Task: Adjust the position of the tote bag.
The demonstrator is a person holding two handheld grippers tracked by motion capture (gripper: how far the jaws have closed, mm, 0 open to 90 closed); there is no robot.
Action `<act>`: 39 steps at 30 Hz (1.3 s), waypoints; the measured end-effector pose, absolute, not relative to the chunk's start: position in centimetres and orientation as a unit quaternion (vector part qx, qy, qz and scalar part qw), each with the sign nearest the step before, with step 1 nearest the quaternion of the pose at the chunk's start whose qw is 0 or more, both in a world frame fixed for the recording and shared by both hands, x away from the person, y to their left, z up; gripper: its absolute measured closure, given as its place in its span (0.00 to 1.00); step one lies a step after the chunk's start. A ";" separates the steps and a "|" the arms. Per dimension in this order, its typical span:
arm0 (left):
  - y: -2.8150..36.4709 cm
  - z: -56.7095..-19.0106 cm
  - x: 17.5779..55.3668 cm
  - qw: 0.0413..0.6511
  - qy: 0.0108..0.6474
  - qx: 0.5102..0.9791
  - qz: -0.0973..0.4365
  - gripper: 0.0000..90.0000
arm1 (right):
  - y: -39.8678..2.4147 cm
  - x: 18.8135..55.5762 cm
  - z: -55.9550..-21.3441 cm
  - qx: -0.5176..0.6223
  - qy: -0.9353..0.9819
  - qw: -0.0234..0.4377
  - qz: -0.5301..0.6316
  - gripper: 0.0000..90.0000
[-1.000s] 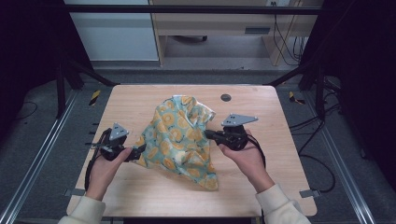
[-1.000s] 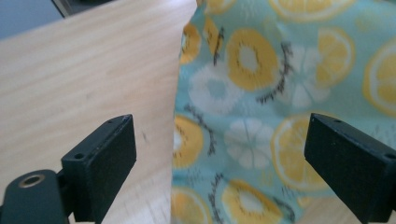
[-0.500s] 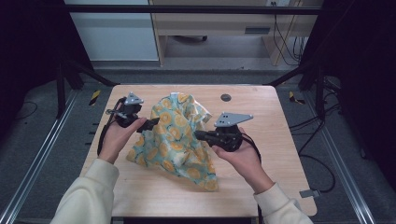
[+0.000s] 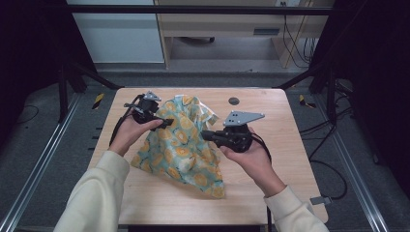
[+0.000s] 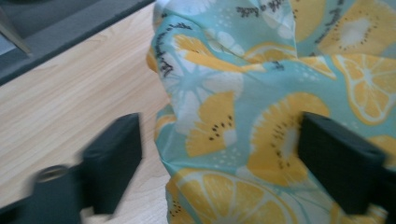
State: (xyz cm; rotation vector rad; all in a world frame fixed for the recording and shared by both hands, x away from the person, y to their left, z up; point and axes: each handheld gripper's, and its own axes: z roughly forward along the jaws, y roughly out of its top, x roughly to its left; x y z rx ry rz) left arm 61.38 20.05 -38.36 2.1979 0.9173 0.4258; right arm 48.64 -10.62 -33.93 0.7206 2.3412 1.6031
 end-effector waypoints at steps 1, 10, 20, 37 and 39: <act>20.1 -38.3 61.3 0.351 0.357 0.850 0.166 0.35 | -10.7 48.7 -33.9 0.246 0.795 0.108 0.544 1.00; 20.4 -37.8 60.1 0.347 0.340 0.853 0.189 0.98 | -12.2 49.5 -34.2 0.269 0.787 0.109 0.545 1.00; 21.7 -37.8 59.0 0.351 0.357 0.843 0.196 1.00 | -14.5 50.2 -35.1 0.300 0.784 0.122 0.530 1.00; 23.5 -37.0 55.0 0.384 0.355 0.816 0.246 1.00 | -17.5 49.9 -35.2 0.321 0.787 0.178 0.496 1.00; 23.9 -37.0 54.6 0.394 0.358 0.810 0.247 1.00 | -17.8 49.8 -35.3 0.324 0.787 0.179 0.494 1.00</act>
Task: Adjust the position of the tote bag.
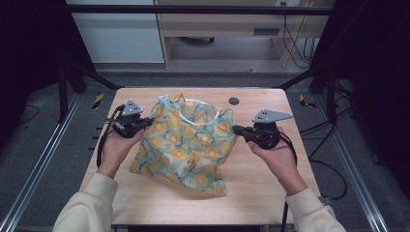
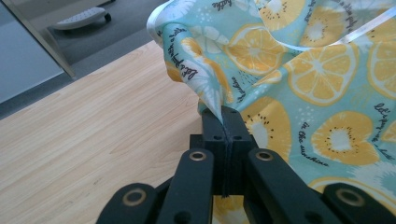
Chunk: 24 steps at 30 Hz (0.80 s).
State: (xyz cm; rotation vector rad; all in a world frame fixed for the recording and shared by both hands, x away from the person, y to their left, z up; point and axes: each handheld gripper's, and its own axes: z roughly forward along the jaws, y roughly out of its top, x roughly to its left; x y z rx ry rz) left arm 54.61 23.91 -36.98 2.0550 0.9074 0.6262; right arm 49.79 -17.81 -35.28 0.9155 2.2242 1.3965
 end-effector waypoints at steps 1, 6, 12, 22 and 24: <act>24.1 -37.0 54.5 0.395 0.359 0.809 0.246 1.00 | -17.9 49.8 -35.3 0.324 0.787 0.181 0.492 1.00; 25.0 -36.8 54.2 0.398 0.365 0.805 0.245 1.00 | -18.3 49.9 -35.4 0.330 0.786 0.183 0.490 1.00; 25.4 -36.5 54.2 0.402 0.367 0.802 0.247 1.00 | -18.3 49.9 -35.2 0.333 0.785 0.189 0.487 1.00; 25.5 -35.9 53.5 0.406 0.371 0.795 0.255 1.00 | -18.6 50.1 -35.0 0.338 0.778 0.192 0.494 1.00; 25.5 -35.8 52.9 0.402 0.370 0.796 0.260 1.00 | -18.6 50.0 -34.8 0.338 0.773 0.192 0.501 1.00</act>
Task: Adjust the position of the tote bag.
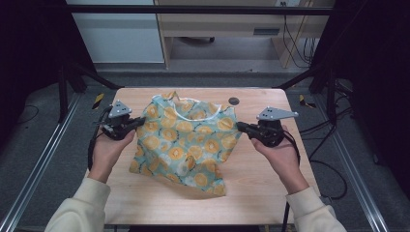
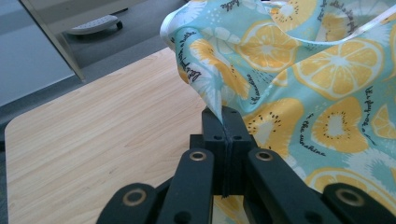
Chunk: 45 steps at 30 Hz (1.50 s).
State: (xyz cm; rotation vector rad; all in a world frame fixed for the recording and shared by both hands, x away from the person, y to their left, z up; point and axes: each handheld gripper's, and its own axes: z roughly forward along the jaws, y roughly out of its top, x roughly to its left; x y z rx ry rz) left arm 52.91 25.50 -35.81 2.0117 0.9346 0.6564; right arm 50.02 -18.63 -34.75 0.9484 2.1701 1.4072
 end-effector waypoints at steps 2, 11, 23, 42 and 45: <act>25.5 -35.8 52.7 0.403 0.368 0.796 0.263 1.00 | -18.7 49.9 -34.6 0.337 0.771 0.195 0.504 1.00; 26.6 -36.2 50.4 0.436 0.378 0.769 0.277 1.00 | -18.4 48.4 -34.4 0.328 0.768 0.194 0.514 1.00; 28.6 -37.6 46.6 0.471 0.380 0.745 0.280 1.00 | -17.6 45.8 -35.1 0.304 0.771 0.187 0.527 1.00; 30.9 -40.3 42.3 0.518 0.399 0.716 0.246 1.00 | -17.6 43.4 -38.3 0.306 0.756 0.182 0.549 1.00; 31.0 -40.7 41.7 0.510 0.396 0.723 0.247 1.00 | -17.5 43.2 -38.5 0.303 0.757 0.181 0.549 1.00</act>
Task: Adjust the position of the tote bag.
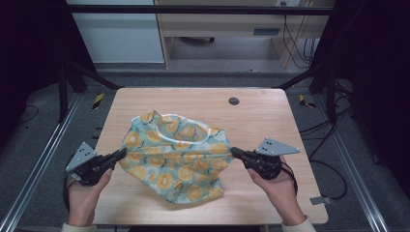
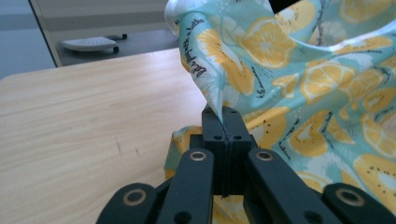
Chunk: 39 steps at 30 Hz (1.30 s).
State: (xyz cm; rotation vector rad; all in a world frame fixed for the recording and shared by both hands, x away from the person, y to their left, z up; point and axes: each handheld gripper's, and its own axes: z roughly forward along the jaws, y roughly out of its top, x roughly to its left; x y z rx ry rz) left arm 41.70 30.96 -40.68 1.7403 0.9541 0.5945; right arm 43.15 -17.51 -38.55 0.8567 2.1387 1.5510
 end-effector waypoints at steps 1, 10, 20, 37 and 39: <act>30.9 -40.8 41.5 0.505 0.394 0.727 0.247 1.00 | -17.5 43.1 -38.7 0.302 0.758 0.179 0.549 1.00; 30.7 -41.2 40.6 0.497 0.384 0.740 0.239 1.00 | -17.9 42.1 -40.3 0.310 0.768 0.180 0.531 1.00; 29.9 -41.7 40.7 0.487 0.377 0.752 0.236 1.00 | -18.7 42.3 -41.3 0.318 0.769 0.179 0.525 1.00; 30.7 -41.2 38.7 0.505 0.353 0.755 0.225 1.00 | -18.7 40.5 -41.4 0.294 0.775 0.193 0.525 1.00; 30.6 -41.2 38.6 0.503 0.351 0.757 0.224 1.00 | -18.9 40.3 -41.5 0.293 0.776 0.194 0.523 1.00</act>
